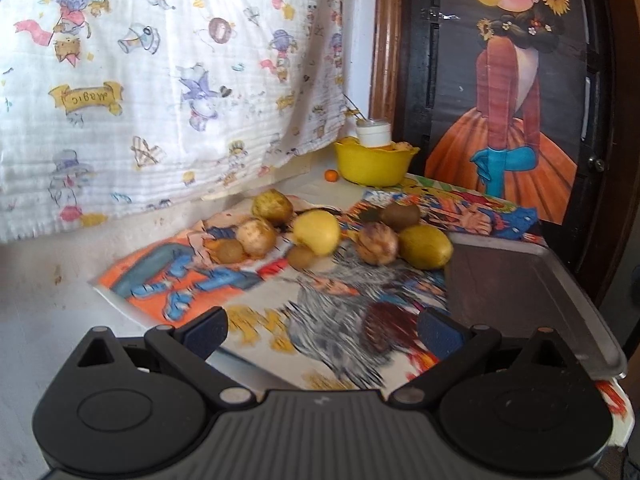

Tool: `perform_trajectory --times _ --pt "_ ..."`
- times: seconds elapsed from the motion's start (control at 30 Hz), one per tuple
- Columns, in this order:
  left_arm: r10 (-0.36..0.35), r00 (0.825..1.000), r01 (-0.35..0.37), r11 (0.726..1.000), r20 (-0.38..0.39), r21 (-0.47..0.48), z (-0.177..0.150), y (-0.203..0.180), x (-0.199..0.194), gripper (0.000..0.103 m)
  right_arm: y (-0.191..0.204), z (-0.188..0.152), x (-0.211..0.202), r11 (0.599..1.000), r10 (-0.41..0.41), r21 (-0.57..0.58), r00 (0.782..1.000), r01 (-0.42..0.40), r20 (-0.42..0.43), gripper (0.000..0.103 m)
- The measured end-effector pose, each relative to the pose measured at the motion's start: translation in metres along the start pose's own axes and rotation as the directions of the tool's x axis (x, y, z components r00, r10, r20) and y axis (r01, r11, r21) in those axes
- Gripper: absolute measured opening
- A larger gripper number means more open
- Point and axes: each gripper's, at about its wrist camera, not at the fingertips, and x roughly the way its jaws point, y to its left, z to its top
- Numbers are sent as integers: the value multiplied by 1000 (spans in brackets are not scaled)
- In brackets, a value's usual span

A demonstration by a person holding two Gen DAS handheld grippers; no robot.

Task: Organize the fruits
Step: 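Reach left gripper to a small brown fruit while right gripper reaches a yellow pear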

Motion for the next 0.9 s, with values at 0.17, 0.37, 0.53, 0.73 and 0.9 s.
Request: perform_trajectory --times 0.17,0.37,0.53,0.73,0.9 --pt "2 1000 -2 1000 -3 -5 19 21 15 103 8 41 12 992 32 -120 999 -30 11 103" --pt "-1 1000 1 1000 -7 19 35 33 31 103 20 71 44 946 81 -316 997 -77 1 103" --pt "-23 1000 24 997 -19 70 45 29 49 103 25 81 83 886 102 -451 994 -110 -42 103" --pt "-45 998 50 993 -50 110 53 16 75 103 20 79 129 842 92 -524 992 -123 -86 102" --pt "-48 995 57 993 -88 104 55 12 100 102 6 70 164 832 70 -542 991 -120 -111 101"
